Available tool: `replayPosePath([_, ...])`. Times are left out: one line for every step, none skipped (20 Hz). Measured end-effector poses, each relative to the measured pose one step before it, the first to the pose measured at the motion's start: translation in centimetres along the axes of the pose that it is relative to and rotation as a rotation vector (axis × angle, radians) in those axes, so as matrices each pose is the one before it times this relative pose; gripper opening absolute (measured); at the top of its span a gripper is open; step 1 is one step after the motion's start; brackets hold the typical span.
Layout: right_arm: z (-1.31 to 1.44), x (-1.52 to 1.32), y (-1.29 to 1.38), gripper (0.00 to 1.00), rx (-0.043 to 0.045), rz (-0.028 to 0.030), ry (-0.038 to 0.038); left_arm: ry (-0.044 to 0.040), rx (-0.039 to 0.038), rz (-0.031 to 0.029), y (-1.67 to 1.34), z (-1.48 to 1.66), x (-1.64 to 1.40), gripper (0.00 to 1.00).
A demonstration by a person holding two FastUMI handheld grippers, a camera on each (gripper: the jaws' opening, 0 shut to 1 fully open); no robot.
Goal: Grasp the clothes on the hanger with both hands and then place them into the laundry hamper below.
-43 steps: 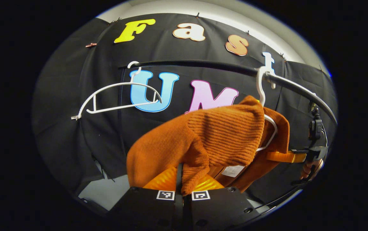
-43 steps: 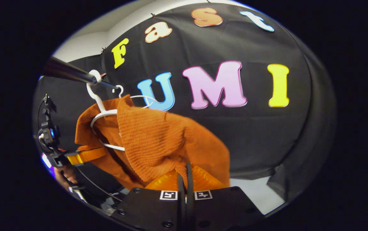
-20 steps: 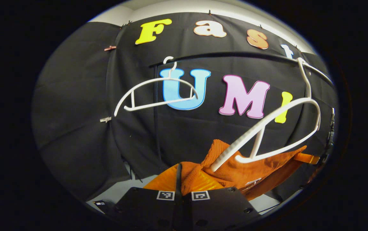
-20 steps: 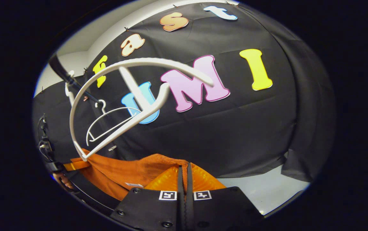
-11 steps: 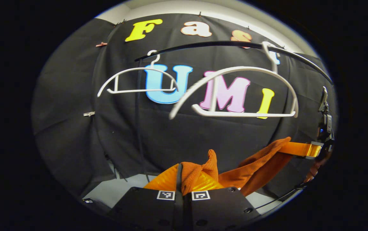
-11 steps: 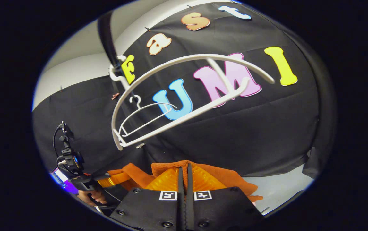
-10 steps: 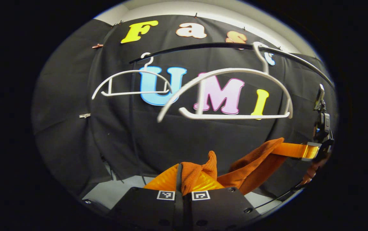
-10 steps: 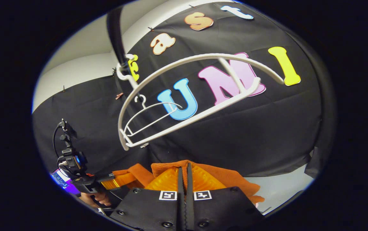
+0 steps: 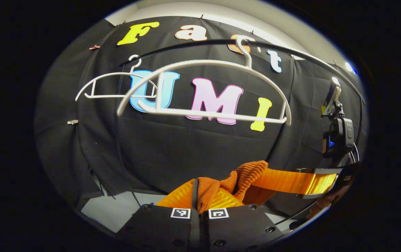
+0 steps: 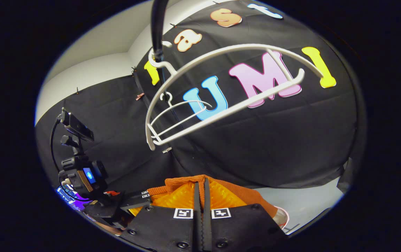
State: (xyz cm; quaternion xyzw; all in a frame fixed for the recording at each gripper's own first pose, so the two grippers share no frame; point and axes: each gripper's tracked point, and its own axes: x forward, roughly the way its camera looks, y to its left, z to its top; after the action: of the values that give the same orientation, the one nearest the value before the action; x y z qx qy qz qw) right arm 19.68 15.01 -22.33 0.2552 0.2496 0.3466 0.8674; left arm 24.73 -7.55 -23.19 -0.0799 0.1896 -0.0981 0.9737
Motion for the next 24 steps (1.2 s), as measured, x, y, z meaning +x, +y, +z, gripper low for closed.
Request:
replayPosePath([-1.479, 0.435, -1.023, 0.05, -0.00003, -0.01559, 0.02166, 0.01391, 0.00828, -0.00300, -0.162, -1.468, 0.620, 0.05])
replayPosePath([-0.838, 0.473, -0.793, 0.05, -0.00016, -0.01234, 0.01439, 0.01465, 0.00726, -0.00001, -0.004, -1.416, 0.713, 0.05])
replayPosePath([-1.169, 0.455, -0.947, 0.05, 0.00054, -0.01568, 0.02205, 0.01612, 0.00374, 0.00099, 0.132, -1.536, 0.790, 0.05])
replayPosePath([-1.103, 0.340, -0.852, 0.04, 0.00246, -0.01227, 0.01916, 0.01455, -0.00345, 0.00366, 0.233, -1.352, 0.873, 0.05])
replayPosePath([-0.922, 0.598, -1.013, 0.05, 0.00058, -0.01247, 0.01645, 0.01170, -0.00931, 0.00245, 0.108, -1.284, 0.881, 0.05])
replayPosePath([-0.990, 0.663, -0.990, 0.05, 0.00285, -0.01045, 0.01592, 0.01389, -0.01021, 0.00645, 0.344, -1.179, 1.009, 0.05])
replayPosePath([-0.956, 0.557, -1.117, 0.05, 0.00232, -0.01130, 0.01556, 0.01576, -0.00855, 0.00921, 0.301, -0.981, 0.850, 0.05])
replayPosePath([-0.990, 0.660, -1.067, 0.05, -0.00041, -0.01447, 0.01910, 0.02126, -0.00689, 0.01784, 0.783, -1.266, 1.294, 0.05])
replayPosePath([-1.067, 0.858, -1.273, 0.05, -0.00406, -0.02255, 0.01971, 0.02301, -0.00431, 0.02142, 0.532, -1.255, 1.016, 0.05])
replayPosePath([-1.624, 1.023, -1.718, 0.05, -0.01467, -0.04019, 0.03921, 0.02657, -0.00148, 0.02903, 0.786, -1.339, 1.140, 0.07])
replayPosePath([-1.441, 0.911, -2.329, 0.05, -0.02445, -0.07564, 0.03653, 0.03259, -0.00297, 0.02302, 0.624, -1.622, 1.178, 0.05])
replayPosePath([-1.474, 0.918, -2.291, 0.05, -0.02702, -0.07984, 0.04449, 0.04486, -0.00453, 0.01304, 0.442, -1.667, 1.139, 0.05])
replayPosePath([-2.137, 1.079, -1.619, 0.00, -0.01716, -0.05778, 0.04948, 0.05166, -0.00457, 0.01456, -0.012, -1.970, 1.006, 0.05])
replayPosePath([-1.695, 0.681, -0.805, 0.07, 0.00700, -0.01798, 0.03863, 0.05016, 0.00318, 0.02081, 0.213, -1.567, 0.735, 0.05])
replayPosePath([-1.224, 0.224, -0.767, 0.10, 0.01007, -0.02623, 0.03684, 0.04740, 0.00934, 0.01708, 0.509, -1.856, 0.486, 0.06])
replayPosePath([-1.021, 0.642, 0.008, 0.25, 0.01258, -0.00566, 0.02219, 0.04643, 0.01424, 0.01441, 0.356, -1.668, 0.800, 0.03])
replayPosePath([-1.058, 0.670, -0.258, 0.42, 0.00058, -0.00896, 0.02061, 0.01577, 0.01865, 0.00849, 0.313, -1.031, 0.759, 0.14])
replayPosePath([-1.274, 0.907, -0.770, 0.60, -0.01185, -0.02746, 0.03795, 0.01188, 0.02150, 0.01043, 0.159, -0.561, 0.684, 0.24])
replayPosePath([-0.634, -0.042, -0.899, 0.77, -0.00194, -0.03552, 0.02372, 0.00517, 0.01797, 0.00660, -0.112, -0.450, 0.314, 0.39])
replayPosePath([-0.768, 0.539, -1.047, 0.94, -0.00592, -0.03940, 0.01880, 0.00762, 0.01762, 0.00181, -0.222, -0.082, 0.097, 0.53])
replayPosePath([-0.560, 0.101, -0.800, 0.93, -0.01115, -0.03201, 0.01516, 0.00330, 0.01676, 0.01291, 0.100, -0.134, -0.270, 0.68])
replayPosePath([-0.445, 0.188, -0.695, 0.90, -0.01664, -0.02228, 0.00938, 0.00698, 0.01277, 0.00702, 0.104, -0.099, -0.174, 0.82])
replayPosePath([-0.246, -0.204, -0.278, 0.91, -0.01269, -0.00354, 0.00375, 0.00991, 0.00860, 0.01745, 0.404, 0.142, -1.135, 0.97])
replayPosePath([-0.592, -0.296, 0.255, 0.92, 0.00928, 0.01283, 0.00258, -0.00152, 0.00355, 0.00813, 0.348, -0.223, 0.976, 0.99])
